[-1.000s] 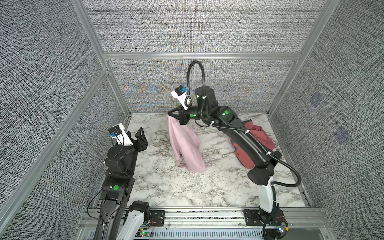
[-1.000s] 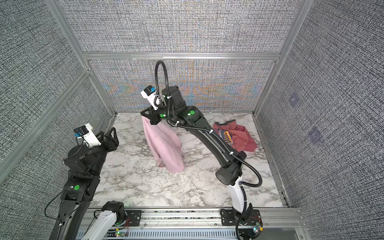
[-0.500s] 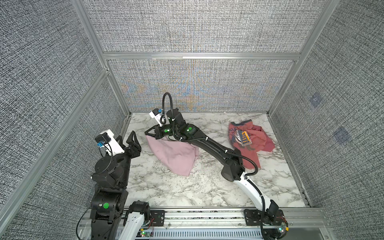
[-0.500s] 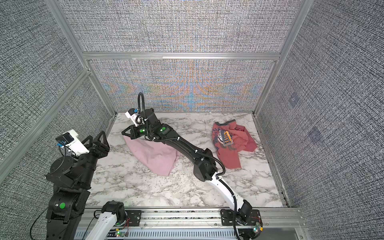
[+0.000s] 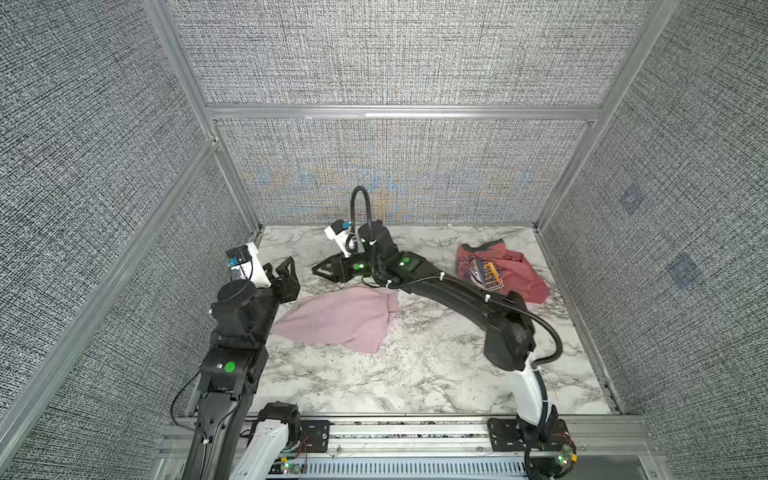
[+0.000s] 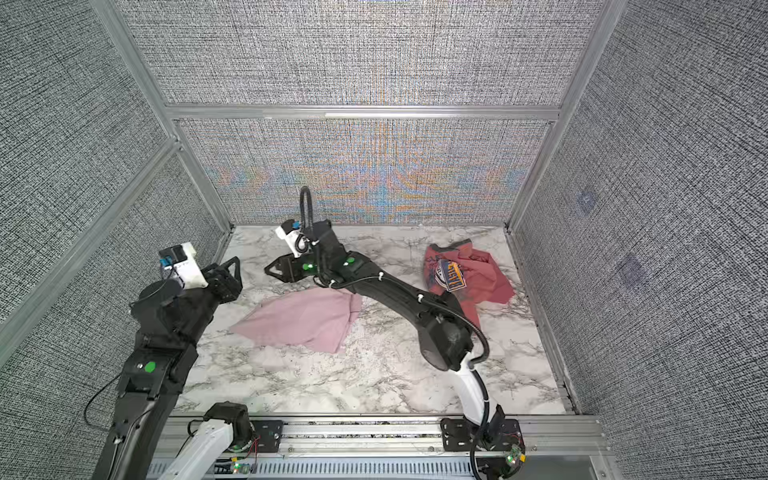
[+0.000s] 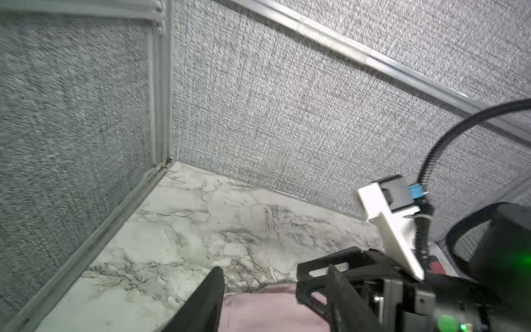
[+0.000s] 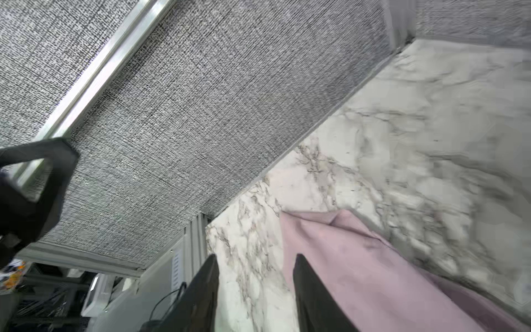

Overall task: Pick out a specific cloth from the pile
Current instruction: 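Lower the pink cloth onto the table with the right gripper while the left reaches, then grasp the pink cloth with the left gripper while the right moves onto the T-shirt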

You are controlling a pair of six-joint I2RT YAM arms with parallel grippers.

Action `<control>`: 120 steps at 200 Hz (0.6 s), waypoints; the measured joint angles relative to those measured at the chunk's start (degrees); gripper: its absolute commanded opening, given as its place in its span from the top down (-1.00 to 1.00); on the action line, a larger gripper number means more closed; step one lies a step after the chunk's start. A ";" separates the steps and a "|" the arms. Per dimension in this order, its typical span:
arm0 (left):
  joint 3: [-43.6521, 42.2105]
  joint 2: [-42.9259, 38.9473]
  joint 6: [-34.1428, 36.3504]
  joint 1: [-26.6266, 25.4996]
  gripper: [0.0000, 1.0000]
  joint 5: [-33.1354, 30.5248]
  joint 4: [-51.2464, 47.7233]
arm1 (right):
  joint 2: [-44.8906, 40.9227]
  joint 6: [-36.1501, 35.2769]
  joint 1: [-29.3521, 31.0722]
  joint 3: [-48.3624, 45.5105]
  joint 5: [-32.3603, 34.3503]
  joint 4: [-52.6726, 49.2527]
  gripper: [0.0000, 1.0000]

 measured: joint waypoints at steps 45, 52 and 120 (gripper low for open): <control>-6.12 14.47 -0.15 -11.98 -0.13 4.20 6.23 | -21.68 -0.37 -10.82 -31.06 8.44 6.54 0.09; -5.60 17.66 0.11 -14.62 -0.13 4.20 7.21 | -25.73 -0.15 -12.83 -35.82 10.19 6.99 0.09; 0.98 43.23 0.35 -25.35 -0.11 2.95 16.83 | -52.35 -2.78 -21.31 -58.55 21.73 1.25 0.09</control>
